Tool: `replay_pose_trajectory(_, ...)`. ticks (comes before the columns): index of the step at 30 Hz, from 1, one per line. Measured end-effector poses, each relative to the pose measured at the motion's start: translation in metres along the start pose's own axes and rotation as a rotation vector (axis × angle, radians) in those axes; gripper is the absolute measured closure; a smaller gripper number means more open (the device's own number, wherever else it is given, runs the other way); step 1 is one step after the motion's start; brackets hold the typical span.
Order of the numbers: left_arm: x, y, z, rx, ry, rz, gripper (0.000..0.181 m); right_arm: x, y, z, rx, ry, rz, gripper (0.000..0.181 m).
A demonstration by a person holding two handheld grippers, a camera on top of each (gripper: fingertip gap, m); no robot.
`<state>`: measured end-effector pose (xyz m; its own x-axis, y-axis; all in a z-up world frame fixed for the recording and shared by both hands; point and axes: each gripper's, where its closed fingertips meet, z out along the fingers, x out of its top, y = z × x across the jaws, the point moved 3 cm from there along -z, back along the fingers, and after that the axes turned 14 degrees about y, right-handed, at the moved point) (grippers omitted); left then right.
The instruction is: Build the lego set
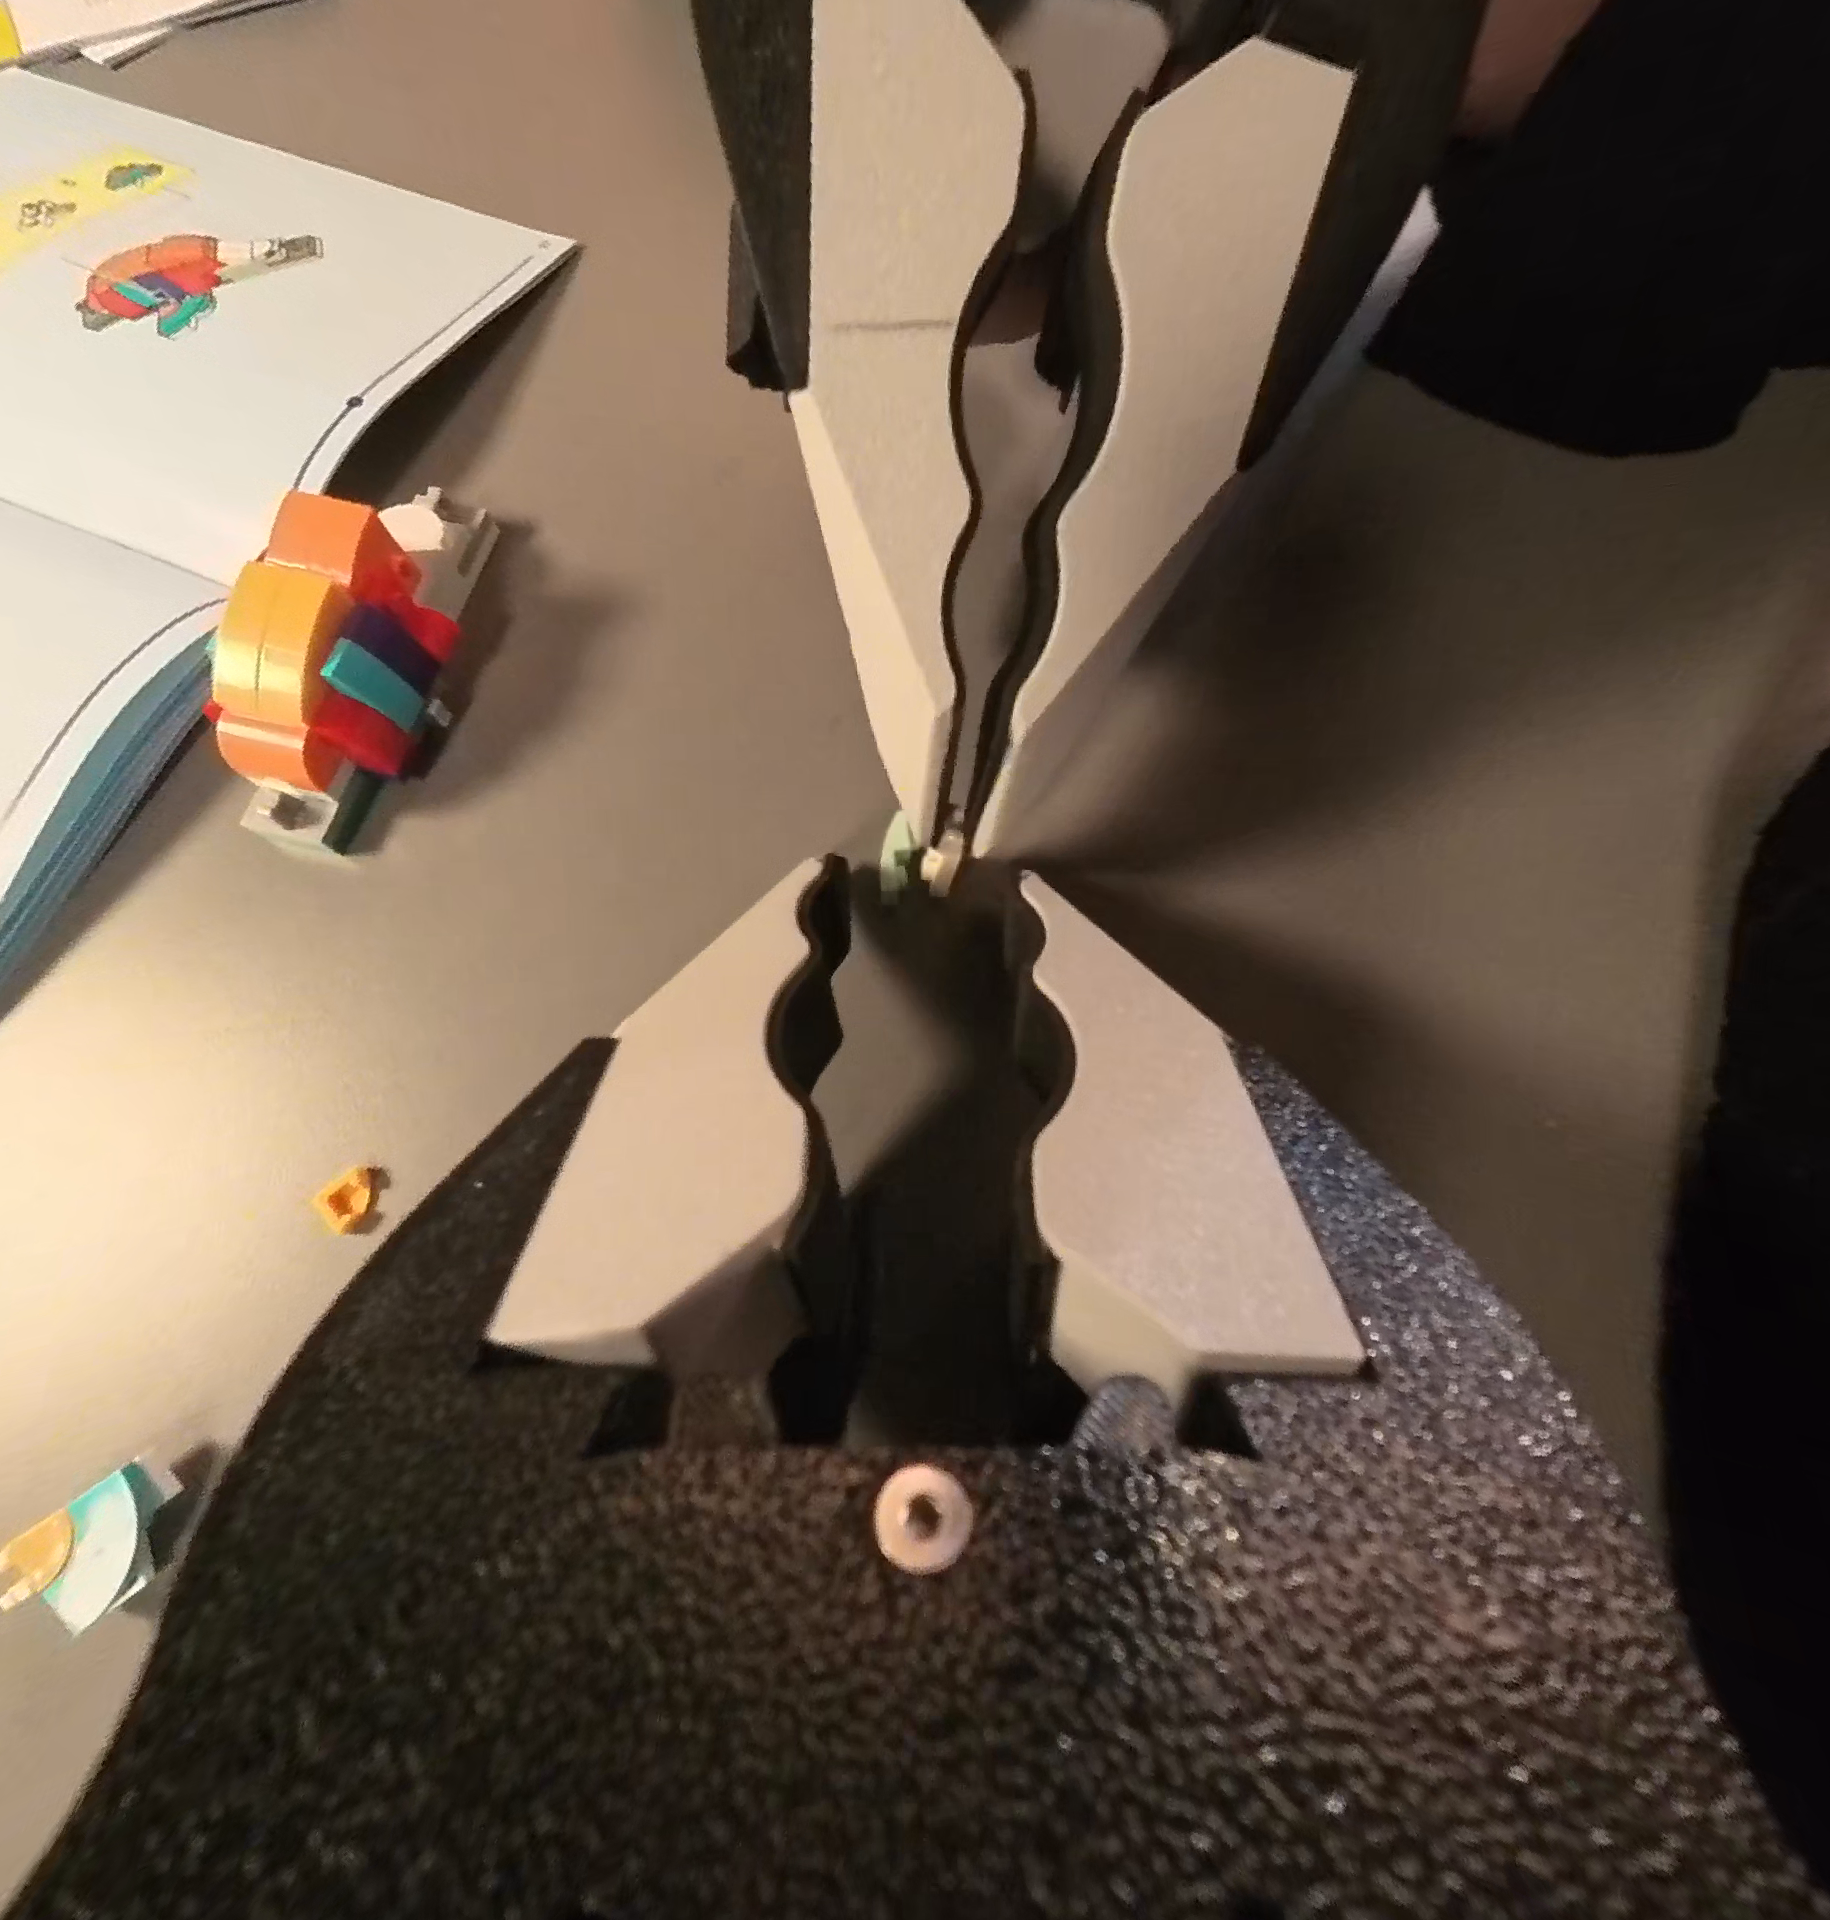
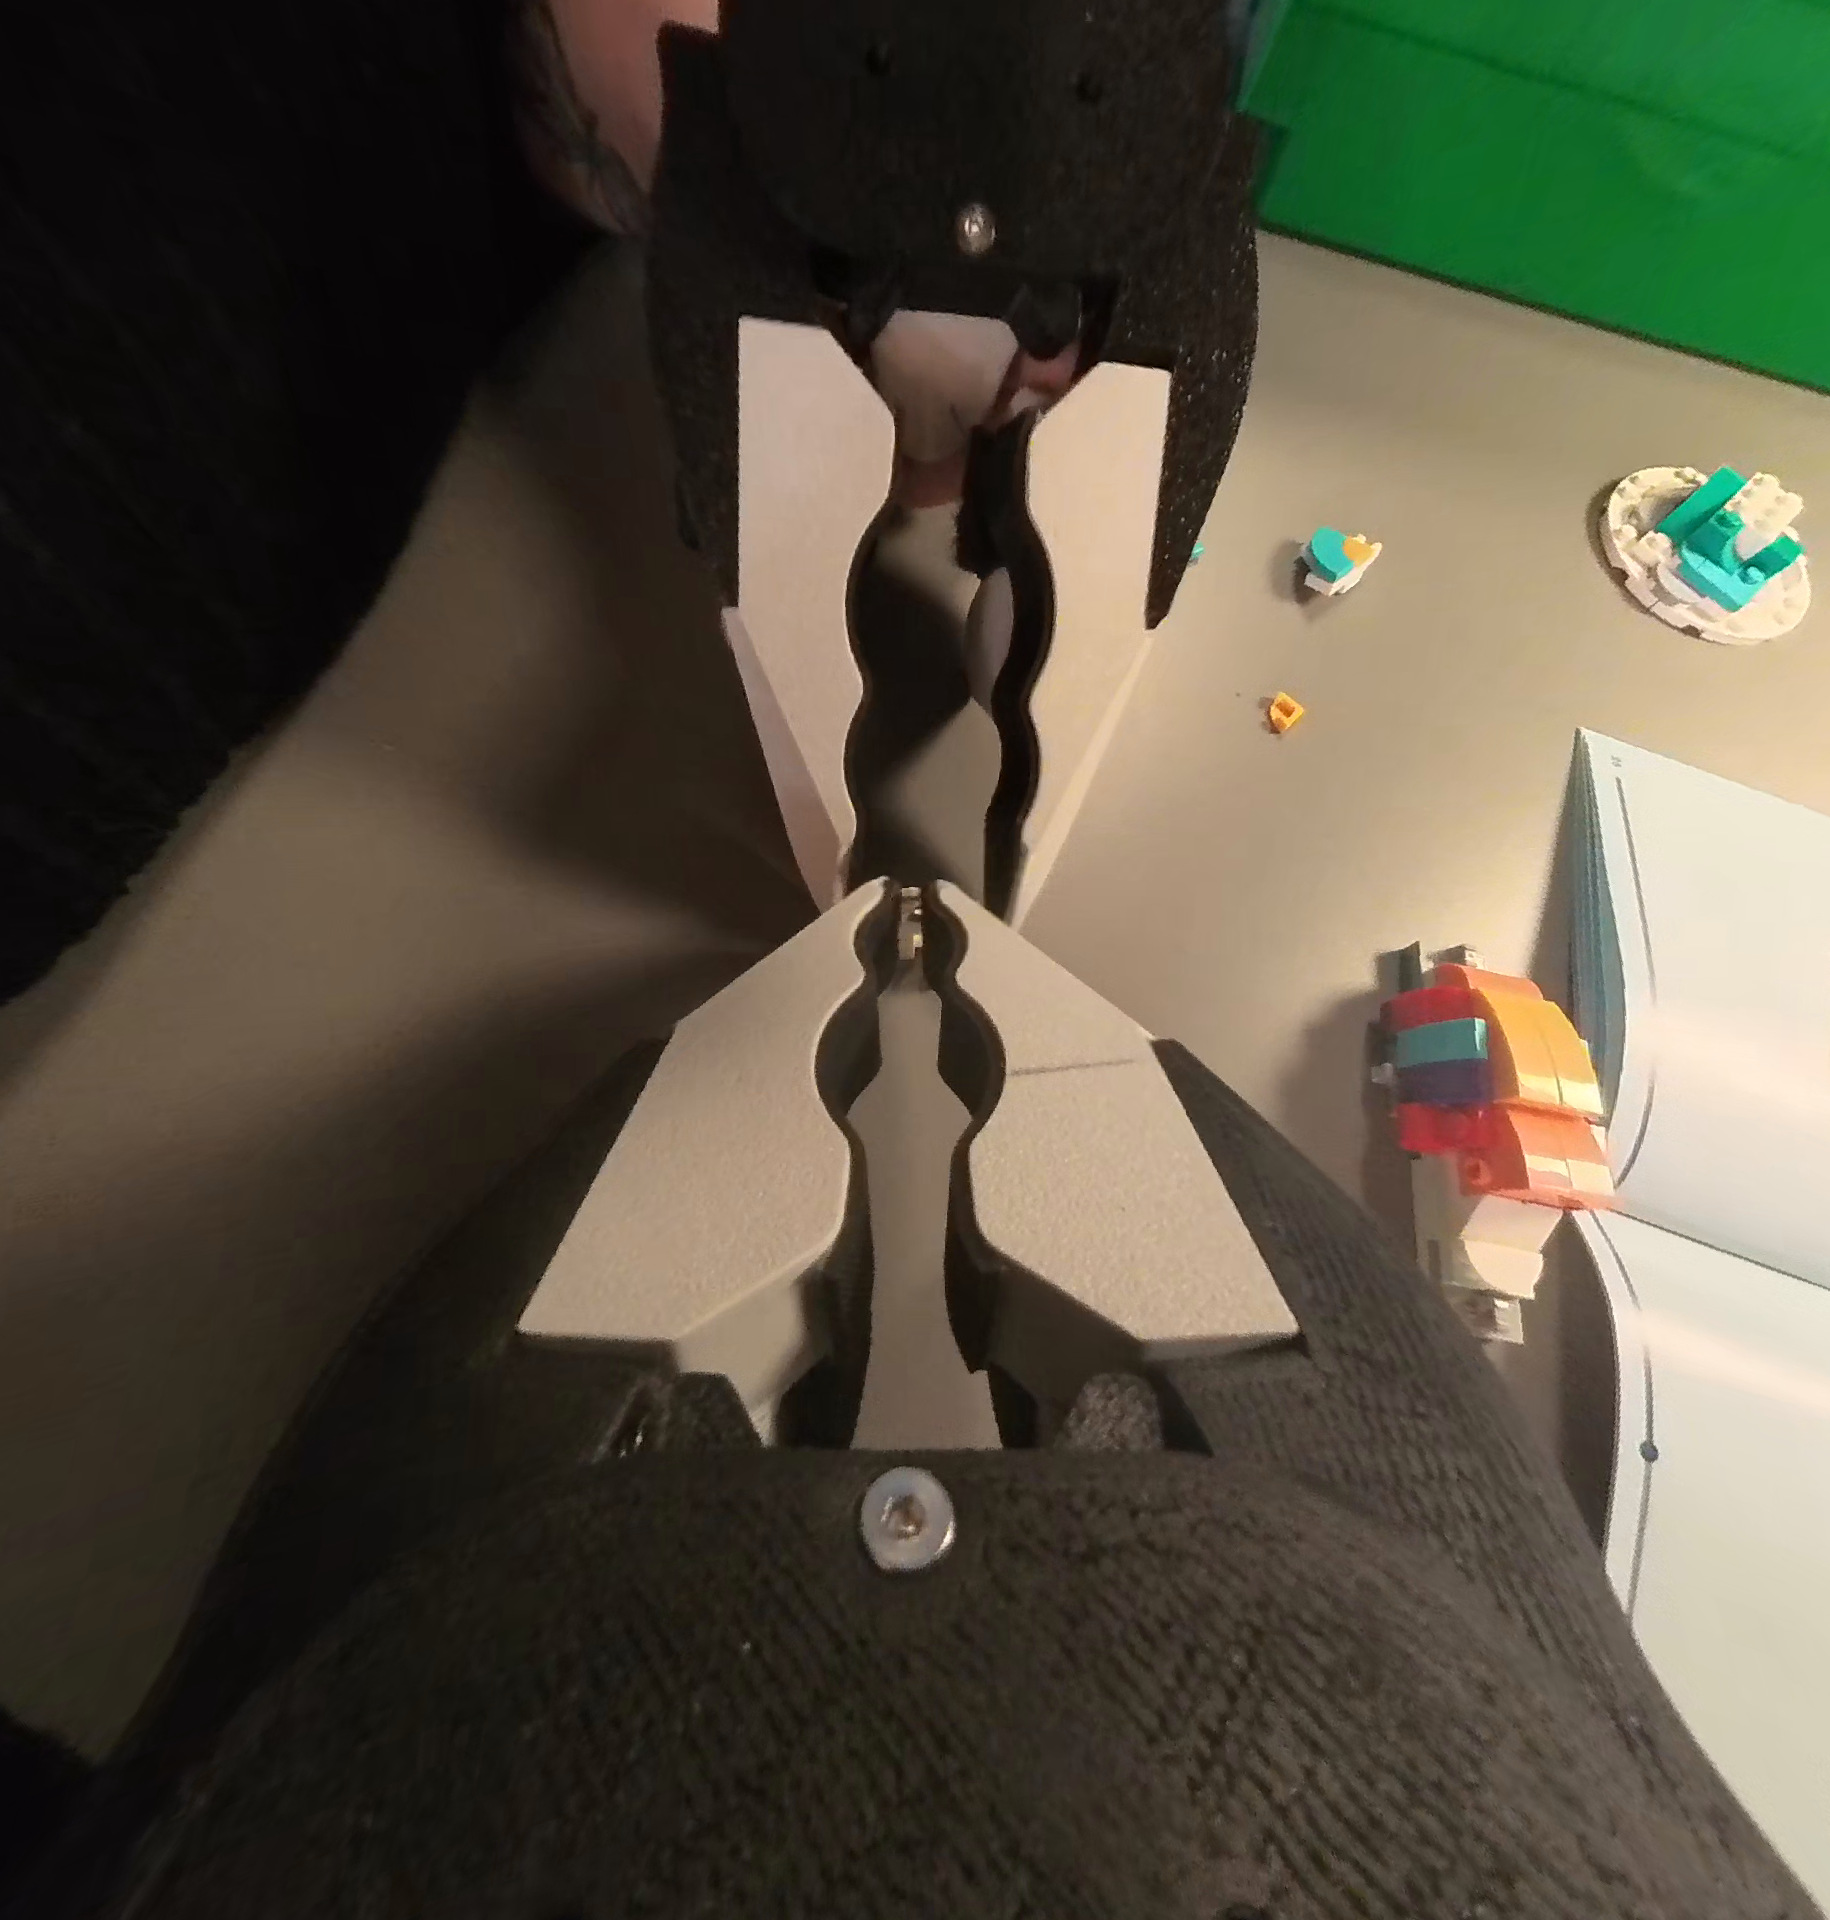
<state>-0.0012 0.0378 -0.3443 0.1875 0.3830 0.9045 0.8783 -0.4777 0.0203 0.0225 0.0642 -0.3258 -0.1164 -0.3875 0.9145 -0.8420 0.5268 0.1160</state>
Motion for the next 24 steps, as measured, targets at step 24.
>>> replay_pose_trajectory(24,0.0009,-0.0004,0.0026,-0.056,-0.005,0.007,0.167,-0.0005,0.0017,0.0005,0.030,0.037,-0.027,0.179)
